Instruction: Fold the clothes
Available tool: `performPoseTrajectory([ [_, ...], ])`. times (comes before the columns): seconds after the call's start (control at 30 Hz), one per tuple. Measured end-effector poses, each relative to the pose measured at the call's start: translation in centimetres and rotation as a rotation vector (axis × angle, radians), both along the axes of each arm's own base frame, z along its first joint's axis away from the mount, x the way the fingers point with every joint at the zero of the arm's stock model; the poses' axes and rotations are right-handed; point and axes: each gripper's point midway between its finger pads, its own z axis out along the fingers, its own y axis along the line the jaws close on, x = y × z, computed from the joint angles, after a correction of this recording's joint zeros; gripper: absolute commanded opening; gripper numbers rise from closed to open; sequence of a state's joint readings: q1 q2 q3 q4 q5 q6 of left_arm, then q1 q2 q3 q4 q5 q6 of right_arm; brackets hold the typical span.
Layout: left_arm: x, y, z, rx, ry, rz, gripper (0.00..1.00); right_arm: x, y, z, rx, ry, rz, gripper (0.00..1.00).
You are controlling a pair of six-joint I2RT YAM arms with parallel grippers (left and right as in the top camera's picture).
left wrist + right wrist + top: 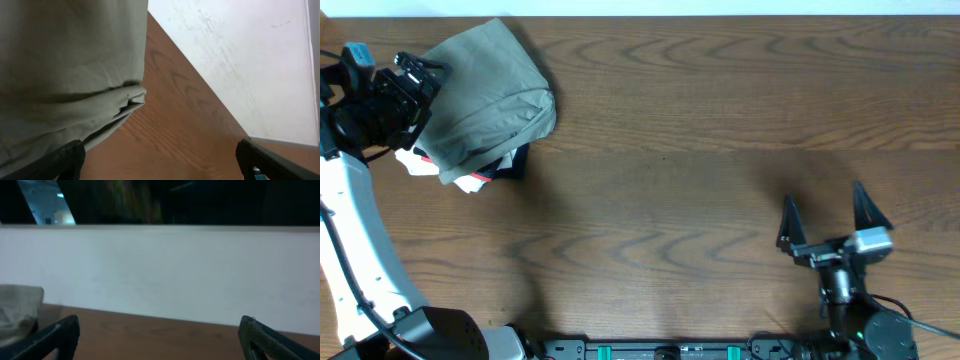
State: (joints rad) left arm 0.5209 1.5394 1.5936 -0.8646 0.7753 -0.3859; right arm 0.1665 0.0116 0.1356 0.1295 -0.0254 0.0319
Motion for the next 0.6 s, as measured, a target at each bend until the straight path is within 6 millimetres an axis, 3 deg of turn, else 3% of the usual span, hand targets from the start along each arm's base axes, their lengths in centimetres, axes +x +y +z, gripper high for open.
performPoseTrajectory([
  [0.27, 0.0, 0.0, 0.0, 0.000, 0.000, 0.000, 0.98, 1.4, 0.2, -5.0, -0.031, 0.079, -0.004, 0.99],
  [0.6, 0.0, 0.0, 0.0, 0.000, 0.000, 0.000, 0.98, 1.8, -0.1, -9.2, -0.068, 0.242, -0.026, 0.99],
])
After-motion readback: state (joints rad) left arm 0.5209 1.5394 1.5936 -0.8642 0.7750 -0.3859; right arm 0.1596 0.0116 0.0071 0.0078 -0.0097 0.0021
